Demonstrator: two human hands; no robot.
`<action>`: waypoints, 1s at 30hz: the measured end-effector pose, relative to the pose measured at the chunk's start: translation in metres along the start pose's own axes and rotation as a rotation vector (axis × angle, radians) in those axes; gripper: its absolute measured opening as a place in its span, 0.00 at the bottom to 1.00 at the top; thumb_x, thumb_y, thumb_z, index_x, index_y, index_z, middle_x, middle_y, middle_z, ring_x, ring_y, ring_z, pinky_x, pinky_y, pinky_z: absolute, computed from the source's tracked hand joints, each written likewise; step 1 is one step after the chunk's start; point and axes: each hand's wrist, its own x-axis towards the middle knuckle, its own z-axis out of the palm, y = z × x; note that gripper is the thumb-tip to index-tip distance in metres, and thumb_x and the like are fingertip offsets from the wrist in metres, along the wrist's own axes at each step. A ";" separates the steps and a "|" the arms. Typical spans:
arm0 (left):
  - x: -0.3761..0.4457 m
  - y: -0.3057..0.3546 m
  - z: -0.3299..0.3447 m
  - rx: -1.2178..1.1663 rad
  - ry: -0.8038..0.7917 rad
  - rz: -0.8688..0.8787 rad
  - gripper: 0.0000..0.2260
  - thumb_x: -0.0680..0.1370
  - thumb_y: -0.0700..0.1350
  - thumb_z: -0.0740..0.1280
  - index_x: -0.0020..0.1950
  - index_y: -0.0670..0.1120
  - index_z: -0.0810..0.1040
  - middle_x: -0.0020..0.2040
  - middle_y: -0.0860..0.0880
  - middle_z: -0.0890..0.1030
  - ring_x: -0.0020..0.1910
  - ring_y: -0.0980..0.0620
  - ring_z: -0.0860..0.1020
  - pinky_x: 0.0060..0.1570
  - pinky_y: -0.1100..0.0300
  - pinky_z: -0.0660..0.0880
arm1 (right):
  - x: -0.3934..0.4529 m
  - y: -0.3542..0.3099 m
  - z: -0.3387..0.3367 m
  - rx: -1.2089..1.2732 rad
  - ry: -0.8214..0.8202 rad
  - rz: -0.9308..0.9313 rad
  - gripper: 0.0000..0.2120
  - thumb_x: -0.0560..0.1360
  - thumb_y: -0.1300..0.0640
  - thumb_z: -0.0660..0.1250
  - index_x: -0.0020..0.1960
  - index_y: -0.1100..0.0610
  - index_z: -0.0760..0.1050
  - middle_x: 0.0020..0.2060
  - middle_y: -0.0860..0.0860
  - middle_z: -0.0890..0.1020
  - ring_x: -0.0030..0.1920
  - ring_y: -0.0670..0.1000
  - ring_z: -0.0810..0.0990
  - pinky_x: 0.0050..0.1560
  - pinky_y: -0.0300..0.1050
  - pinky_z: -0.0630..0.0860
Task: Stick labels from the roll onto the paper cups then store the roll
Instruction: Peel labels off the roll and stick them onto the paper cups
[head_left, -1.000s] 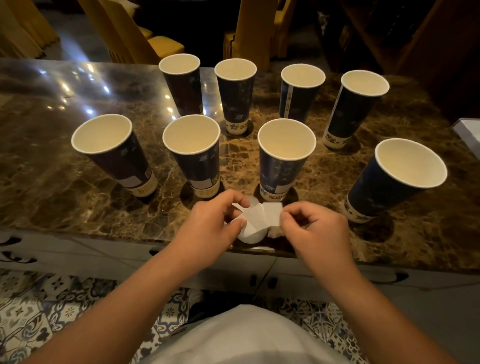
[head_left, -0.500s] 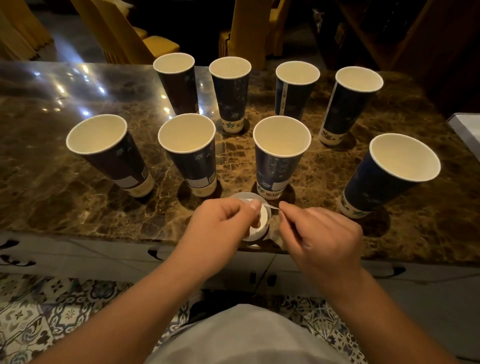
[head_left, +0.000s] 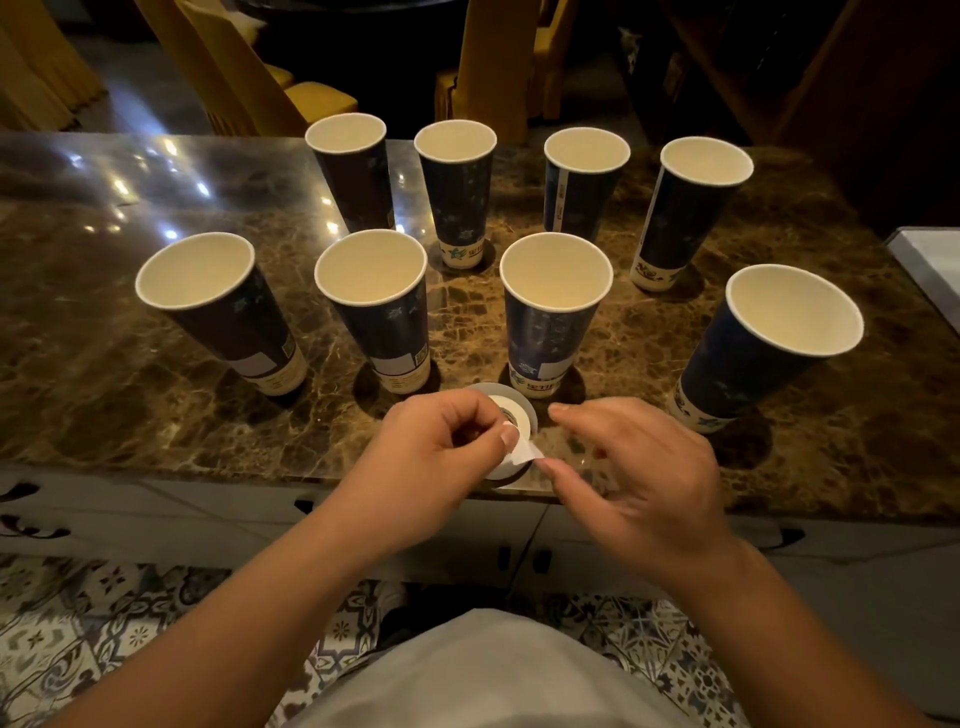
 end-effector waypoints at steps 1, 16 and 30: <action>0.000 -0.002 0.000 -0.003 0.009 0.014 0.05 0.77 0.45 0.67 0.43 0.46 0.81 0.37 0.47 0.81 0.34 0.49 0.77 0.34 0.60 0.76 | 0.001 0.001 -0.003 0.024 -0.004 -0.008 0.16 0.72 0.55 0.73 0.56 0.62 0.81 0.48 0.54 0.84 0.49 0.48 0.81 0.48 0.39 0.78; 0.019 0.013 0.023 0.315 -0.087 0.261 0.03 0.76 0.51 0.67 0.45 0.56 0.81 0.39 0.58 0.80 0.40 0.59 0.78 0.37 0.67 0.74 | -0.007 0.005 -0.038 0.466 -0.104 0.680 0.07 0.71 0.61 0.74 0.41 0.49 0.84 0.34 0.47 0.85 0.37 0.47 0.83 0.38 0.42 0.81; 0.092 0.046 0.133 0.143 -0.066 0.113 0.37 0.73 0.51 0.73 0.77 0.51 0.58 0.74 0.53 0.68 0.71 0.55 0.68 0.67 0.57 0.69 | -0.051 0.046 -0.096 0.057 0.256 0.836 0.05 0.72 0.61 0.73 0.42 0.51 0.82 0.33 0.49 0.83 0.35 0.48 0.79 0.35 0.47 0.76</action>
